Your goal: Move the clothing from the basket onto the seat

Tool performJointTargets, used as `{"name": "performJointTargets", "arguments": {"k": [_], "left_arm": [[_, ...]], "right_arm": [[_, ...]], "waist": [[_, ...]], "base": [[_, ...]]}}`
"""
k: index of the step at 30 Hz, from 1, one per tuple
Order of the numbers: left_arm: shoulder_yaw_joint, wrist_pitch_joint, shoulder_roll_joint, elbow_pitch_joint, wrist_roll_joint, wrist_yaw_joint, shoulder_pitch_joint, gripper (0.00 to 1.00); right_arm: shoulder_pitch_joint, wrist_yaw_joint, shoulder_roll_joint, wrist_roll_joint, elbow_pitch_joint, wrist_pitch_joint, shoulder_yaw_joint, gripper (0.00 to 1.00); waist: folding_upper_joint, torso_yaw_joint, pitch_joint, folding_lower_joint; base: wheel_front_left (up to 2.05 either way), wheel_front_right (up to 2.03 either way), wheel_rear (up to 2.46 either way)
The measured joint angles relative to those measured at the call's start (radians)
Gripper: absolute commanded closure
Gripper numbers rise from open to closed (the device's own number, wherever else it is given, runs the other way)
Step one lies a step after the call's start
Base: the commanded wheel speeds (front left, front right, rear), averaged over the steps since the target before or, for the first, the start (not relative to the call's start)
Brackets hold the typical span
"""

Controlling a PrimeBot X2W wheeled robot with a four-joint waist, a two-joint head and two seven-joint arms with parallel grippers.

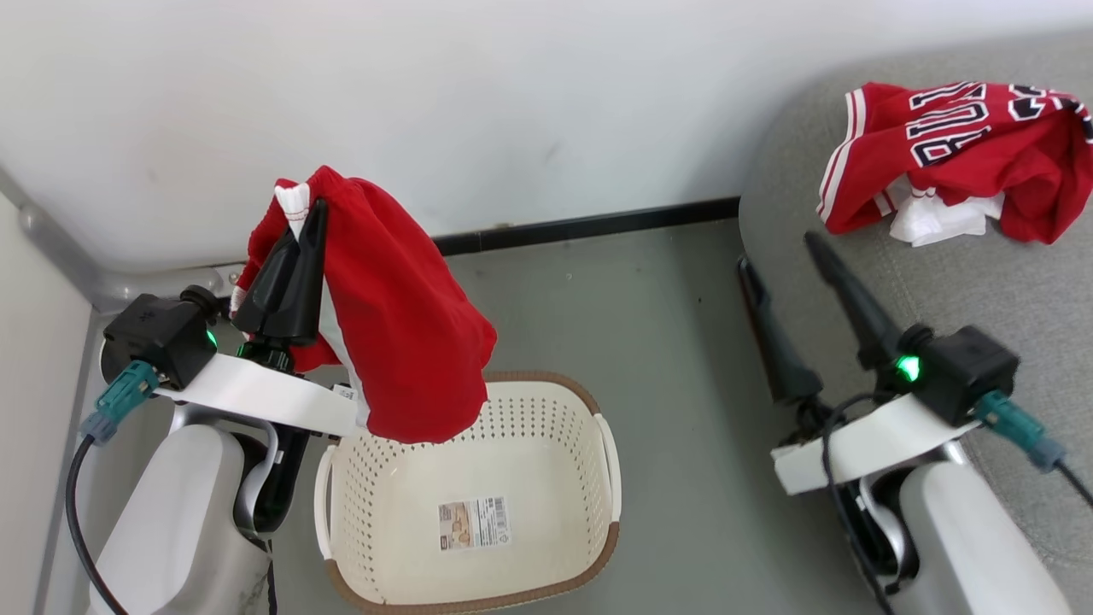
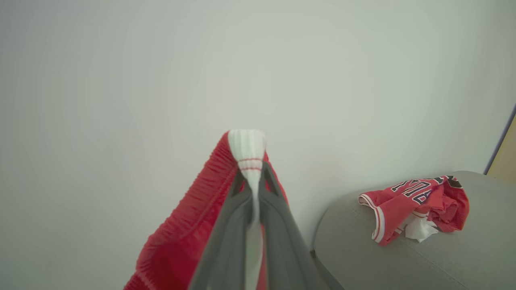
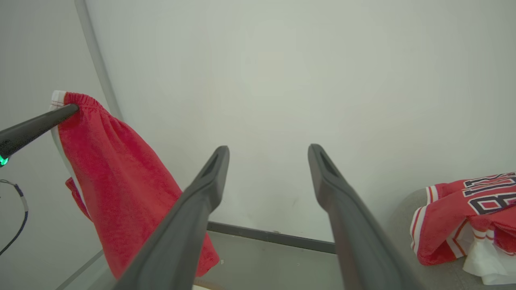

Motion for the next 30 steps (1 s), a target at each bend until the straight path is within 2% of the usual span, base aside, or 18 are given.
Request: {"name": "performJointTargets", "arguments": {"k": [11,23,30], "left_arm": [[-0.026,0.034,0.006,-0.071,0.013,0.007,-0.003,1.0],[-0.115,0.101,-0.001,-0.151,0.043,0.005,-0.035,1.0],[-0.19,0.148,-0.034,-0.203,0.059,0.004,-0.079,1.0]], "right_arm": [[0.072,0.0,-0.002,0.005,0.053,0.0,0.119,0.0],[0.075,0.0,-0.022,0.041,0.11,0.0,0.236,0.0],[0.07,0.0,-0.027,0.069,0.109,0.0,0.284,0.0]], "waist": [[0.0,-0.006,-0.084,0.0],[0.0001,-0.02,-0.136,0.0],[0.0,-0.026,-0.138,0.0]], "base": [[0.0,0.0,0.0],[0.0,0.0,0.0],[0.0,0.0,0.0]]}}
